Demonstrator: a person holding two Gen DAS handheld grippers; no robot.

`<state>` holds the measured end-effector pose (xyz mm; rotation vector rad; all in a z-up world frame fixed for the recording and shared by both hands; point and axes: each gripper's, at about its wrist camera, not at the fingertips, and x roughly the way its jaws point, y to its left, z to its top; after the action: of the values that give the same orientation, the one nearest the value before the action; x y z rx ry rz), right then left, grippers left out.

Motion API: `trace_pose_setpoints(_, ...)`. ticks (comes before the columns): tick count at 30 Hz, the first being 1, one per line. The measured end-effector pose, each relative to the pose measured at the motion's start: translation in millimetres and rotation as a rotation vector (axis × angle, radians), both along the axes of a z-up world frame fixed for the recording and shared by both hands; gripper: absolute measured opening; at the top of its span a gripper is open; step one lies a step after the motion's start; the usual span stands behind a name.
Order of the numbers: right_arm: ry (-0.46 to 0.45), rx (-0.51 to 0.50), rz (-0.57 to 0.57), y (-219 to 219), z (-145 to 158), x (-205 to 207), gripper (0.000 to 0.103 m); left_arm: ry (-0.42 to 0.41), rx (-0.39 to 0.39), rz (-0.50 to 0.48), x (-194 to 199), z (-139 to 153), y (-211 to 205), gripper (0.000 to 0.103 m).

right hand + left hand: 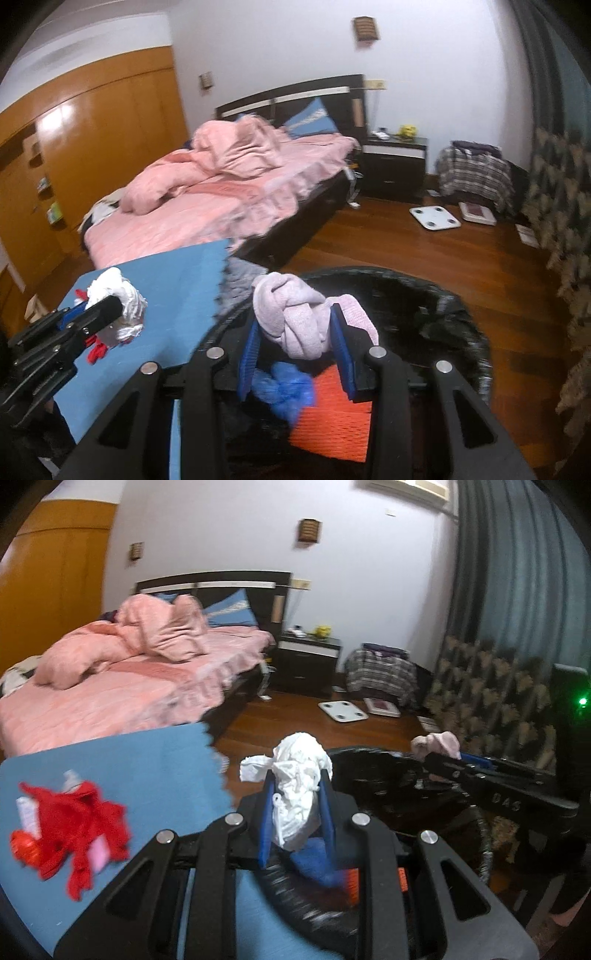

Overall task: Collect trash
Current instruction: 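Carry the white tissue and pink cloth to the bin and open both tools, then grasp the red plastic bag with the left tool while the right grasps red cloth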

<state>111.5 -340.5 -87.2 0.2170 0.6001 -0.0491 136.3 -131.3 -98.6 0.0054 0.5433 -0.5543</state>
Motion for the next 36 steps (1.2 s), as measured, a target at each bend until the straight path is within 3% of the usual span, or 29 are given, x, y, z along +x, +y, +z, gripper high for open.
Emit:
trace_pose_setpoints(2, 0.014, -0.005, -0.042, -14.5, -3.4, -2.6, 0.044, 0.02, -0.021, -0.055, 2.1, -2.8, -16.6, 0.029)
trace_pose_setpoints(4, 0.024, -0.001, -0.065, -24.1, -5.8, -4.1, 0.051, 0.033, -0.034, -0.083, 2.4, -7.9, -29.4, 0.057)
trace_pose_setpoints(5, 0.032, 0.001, -0.081, -29.5, -7.6, -5.0, 0.061, 0.037, -0.039, -0.089, 4.4, -10.2, -30.8, 0.061)
trace_pose_setpoints(9, 0.029, -0.014, -0.116, -35.5, -11.2, -10.2, 0.083, 0.046, -0.023, -0.08, 4.2, -18.9, -26.4, 0.067)
trace_pose_setpoints(13, 0.003, -0.019, -0.117, -28.3, -9.4, -12.9, 0.097, 0.039, -0.005, 0.008, 6.6, -21.2, 5.2, 0.08)
trace_pose_setpoints(22, -0.007, -0.006, 0.021, 36.5, -8.1, 4.2, 0.097, 0.03, 0.063, 0.239, 4.8, -29.2, 101.1, 0.087)
trace_pose_setpoints(29, -0.01, 0.01, 0.173, 128.4, -17.0, 31.9, 0.097, 0.047, 0.127, 0.426, -6.2, -43.4, 178.4, 0.087)
trace_pose_setpoints(36, -0.015, -0.032, 0.282, 208.5, -31.8, 58.4, 0.097, 0.082, 0.139, 0.544, 2.3, -54.4, 240.3, 0.087)
